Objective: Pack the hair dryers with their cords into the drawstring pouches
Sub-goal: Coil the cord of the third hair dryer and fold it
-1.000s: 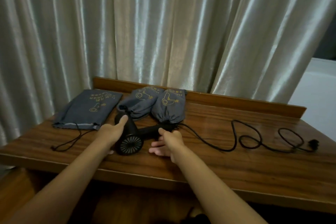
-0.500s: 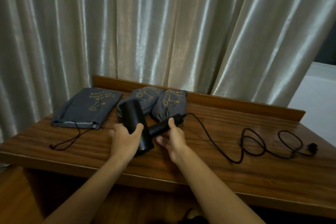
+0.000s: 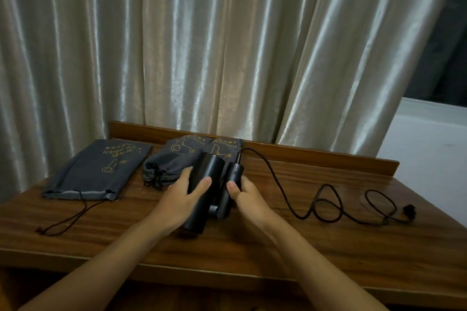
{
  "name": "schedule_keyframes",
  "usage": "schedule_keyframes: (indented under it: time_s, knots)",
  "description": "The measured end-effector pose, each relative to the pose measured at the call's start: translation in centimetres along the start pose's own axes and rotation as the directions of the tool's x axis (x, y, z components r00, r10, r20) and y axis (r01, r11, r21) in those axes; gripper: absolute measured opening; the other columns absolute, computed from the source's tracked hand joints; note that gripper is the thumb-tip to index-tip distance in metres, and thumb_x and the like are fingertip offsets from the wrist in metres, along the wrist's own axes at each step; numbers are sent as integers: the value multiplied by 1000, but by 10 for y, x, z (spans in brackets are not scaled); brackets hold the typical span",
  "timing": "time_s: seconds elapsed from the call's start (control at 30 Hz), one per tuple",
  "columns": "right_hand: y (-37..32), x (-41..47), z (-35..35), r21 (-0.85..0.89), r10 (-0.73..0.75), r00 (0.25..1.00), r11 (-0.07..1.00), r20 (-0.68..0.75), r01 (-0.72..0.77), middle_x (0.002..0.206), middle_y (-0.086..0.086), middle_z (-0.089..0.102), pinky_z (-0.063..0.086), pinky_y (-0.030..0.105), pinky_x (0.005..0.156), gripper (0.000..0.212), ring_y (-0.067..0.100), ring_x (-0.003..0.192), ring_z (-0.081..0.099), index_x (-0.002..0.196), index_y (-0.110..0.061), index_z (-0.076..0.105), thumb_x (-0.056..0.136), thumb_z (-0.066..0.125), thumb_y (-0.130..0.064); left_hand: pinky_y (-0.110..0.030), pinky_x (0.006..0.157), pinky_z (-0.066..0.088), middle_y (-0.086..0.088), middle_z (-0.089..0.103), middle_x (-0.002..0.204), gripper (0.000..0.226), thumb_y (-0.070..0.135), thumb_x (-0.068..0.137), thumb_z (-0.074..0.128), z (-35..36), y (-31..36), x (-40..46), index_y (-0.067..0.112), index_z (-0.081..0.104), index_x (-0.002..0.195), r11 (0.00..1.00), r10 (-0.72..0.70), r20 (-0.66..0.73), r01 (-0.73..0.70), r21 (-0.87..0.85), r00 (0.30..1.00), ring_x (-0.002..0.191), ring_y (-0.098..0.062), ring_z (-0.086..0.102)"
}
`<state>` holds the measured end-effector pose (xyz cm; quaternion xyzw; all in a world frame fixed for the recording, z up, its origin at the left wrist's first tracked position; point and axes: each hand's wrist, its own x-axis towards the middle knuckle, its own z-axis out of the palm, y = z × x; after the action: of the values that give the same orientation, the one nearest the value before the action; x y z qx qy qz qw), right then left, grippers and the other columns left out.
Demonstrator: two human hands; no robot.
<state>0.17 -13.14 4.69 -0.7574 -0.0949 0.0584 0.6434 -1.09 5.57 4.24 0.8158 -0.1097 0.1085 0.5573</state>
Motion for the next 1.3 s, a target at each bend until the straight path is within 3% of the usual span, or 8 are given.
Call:
schedule_keyframes:
  time_s: [0.2, 0.3, 0.43, 0.53, 0.67, 1.03, 1.13, 1.3]
  knots:
    - [-16, -2, -18, -137, 22, 996, 991, 85, -10, 119, 4, 68, 51, 52, 98, 30, 25, 107, 66, 124, -22, 55, 101, 48, -39, -23, 77, 49, 8, 64, 110, 51, 65, 76, 52, 3, 7, 0, 34, 49, 116, 989, -67, 64, 75, -128, 996, 96, -5, 64]
    - [-19, -9, -26, -541, -205, 977, 829, -57, 142, 109, 3, 68, 57, 45, 85, 58, 19, 94, 66, 119, -17, 58, 94, 35, -65, -23, 68, 49, 3, 67, 104, 50, 63, 80, 51, 4, 10, -1, 28, 55, 115, 970, -138, 14, 138, -202, 990, 89, -11, 67]
    - [-15, -7, -50, -879, -679, 587, 460, -441, -128, 111, -2, 54, 45, 37, 90, 39, 15, 102, 49, 120, -19, 52, 101, 33, -47, -27, 69, 51, -1, 67, 103, 41, 57, 88, 53, 4, 9, -1, 26, 56, 115, 956, -180, 29, 182, -229, 983, 88, -16, 68]
    - [1, -4, -67, -836, -419, 753, 451, -507, -312, 123, 6, 58, 39, 45, 103, 53, 23, 116, 52, 131, -14, 49, 103, 23, -50, -30, 70, 52, -4, 68, 103, 41, 56, 90, 54, 6, 9, 0, 22, 59, 113, 934, -230, 22, 227, -275, 973, 89, -20, 68]
    - [24, -16, -66, -810, -226, 918, 568, -327, -149, 76, -2, 64, 59, 35, 68, 31, 12, 64, 64, 103, -22, 53, 106, 27, -38, -31, 65, 55, -6, 75, 96, 39, 57, 89, 56, 9, 17, 4, 23, 65, 105, 849, -322, 54, 314, -424, 945, 82, -23, 73]
    - [46, -40, -46, -990, -588, 807, -72, -57, -123, 75, 1, 67, 50, 37, 74, 28, 21, 71, 63, 87, -18, 67, 99, 44, -28, -46, 66, 59, -21, 71, 104, 54, 54, 93, 53, 30, 51, 32, 13, 51, 129, 233, -511, 194, 352, -907, 838, 86, -36, 72]
    - [51, -49, -61, -992, -654, 756, -98, 9, -74, 80, 4, 66, 50, 37, 70, 15, 24, 76, 61, 93, -15, 69, 91, 56, -22, -51, 87, 55, -16, 69, 109, 55, 56, 92, 53, 31, 55, 48, 15, 50, 130, 323, -541, 37, 248, -913, 840, 95, -34, 69]
    - [44, -64, -71, -952, -763, 573, -194, 298, 237, 84, 2, 65, 48, 32, 67, 24, 19, 76, 57, 112, -14, 69, 89, 65, -17, -38, 91, 51, -2, 61, 113, 49, 51, 95, 51, 51, 54, 52, 18, 41, 130, 755, -358, -371, 31, -655, 857, 103, -21, 61]
